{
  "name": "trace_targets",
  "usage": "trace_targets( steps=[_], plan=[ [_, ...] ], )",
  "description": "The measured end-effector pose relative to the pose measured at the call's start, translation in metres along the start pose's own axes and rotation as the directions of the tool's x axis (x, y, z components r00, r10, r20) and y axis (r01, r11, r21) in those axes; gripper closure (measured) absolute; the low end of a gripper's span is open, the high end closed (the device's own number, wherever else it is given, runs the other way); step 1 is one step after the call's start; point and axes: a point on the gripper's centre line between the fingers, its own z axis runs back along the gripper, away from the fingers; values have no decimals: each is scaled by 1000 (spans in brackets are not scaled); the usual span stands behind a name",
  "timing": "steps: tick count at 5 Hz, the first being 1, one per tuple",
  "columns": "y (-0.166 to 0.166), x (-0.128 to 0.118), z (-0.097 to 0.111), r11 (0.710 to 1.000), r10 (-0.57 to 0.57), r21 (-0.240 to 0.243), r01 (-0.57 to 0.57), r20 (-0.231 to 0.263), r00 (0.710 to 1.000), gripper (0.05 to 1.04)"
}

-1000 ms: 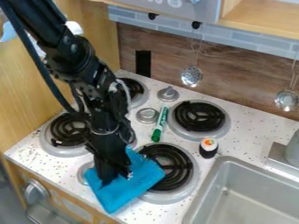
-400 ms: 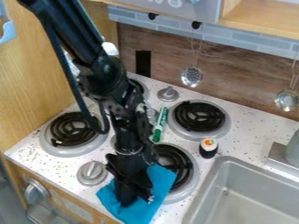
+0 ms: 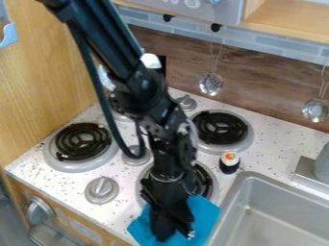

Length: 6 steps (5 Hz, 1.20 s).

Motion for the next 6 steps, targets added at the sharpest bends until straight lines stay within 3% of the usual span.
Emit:
trace_targets(
  steps=[1,6],
  plan=[
    [-15,9,4,999,-44,6,44,12,999,1011],
    [4,91,17,998,5,64,-10,85,996,1012]
  ],
)
